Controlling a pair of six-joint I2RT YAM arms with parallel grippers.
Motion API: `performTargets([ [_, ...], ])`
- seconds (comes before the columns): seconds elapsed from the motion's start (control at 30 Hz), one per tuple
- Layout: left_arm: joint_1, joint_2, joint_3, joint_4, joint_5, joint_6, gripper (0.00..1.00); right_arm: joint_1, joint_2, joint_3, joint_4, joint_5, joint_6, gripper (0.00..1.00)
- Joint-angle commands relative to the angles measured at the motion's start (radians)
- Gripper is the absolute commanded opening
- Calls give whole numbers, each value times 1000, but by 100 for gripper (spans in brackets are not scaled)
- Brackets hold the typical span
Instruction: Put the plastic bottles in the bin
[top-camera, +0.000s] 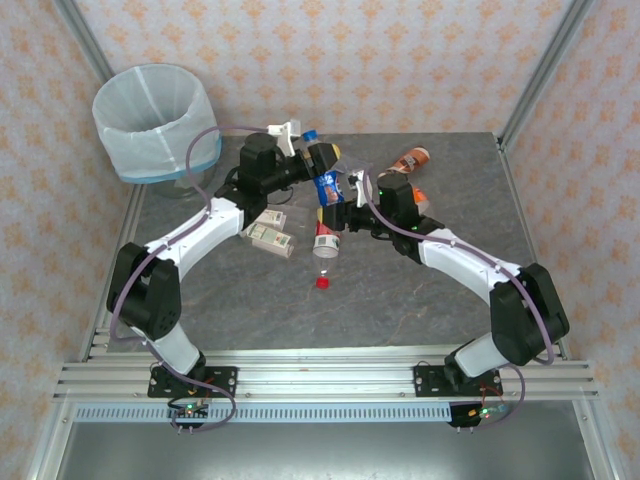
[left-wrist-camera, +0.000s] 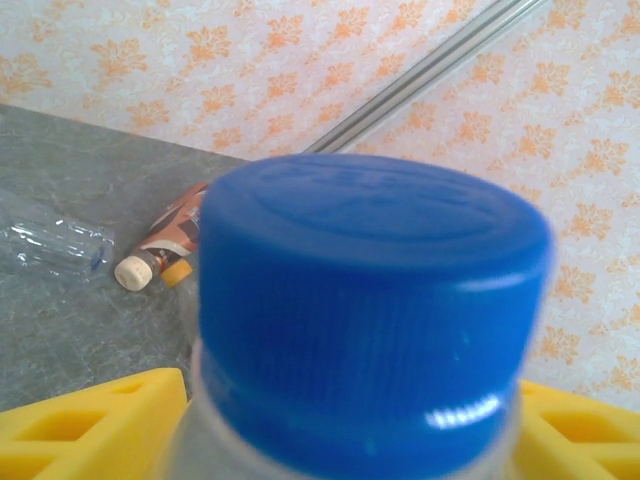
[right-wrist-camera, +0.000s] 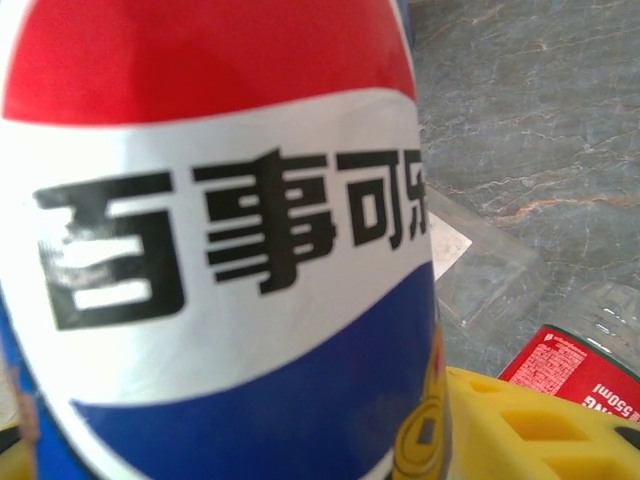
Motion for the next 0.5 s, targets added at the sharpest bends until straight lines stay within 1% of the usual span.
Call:
performTargets([
  [0.0,1,3,35,-24,39,43,72,7,-18,5,60,-21,10,51],
  [0.07,0,-2,43,-65,36,76,70,6,-17,6,60,-14,9,51],
  [0.2,0,-20,46,-103,36,118,62,6,-14,7,61,-5,12,54],
  [0.33,0,-31,42,-109,33,126,58,7,-16,2,70,1,21,59],
  [0.47,0,-37,33,-99,24,119,57,6,-26,-8,87,13,33,64],
])
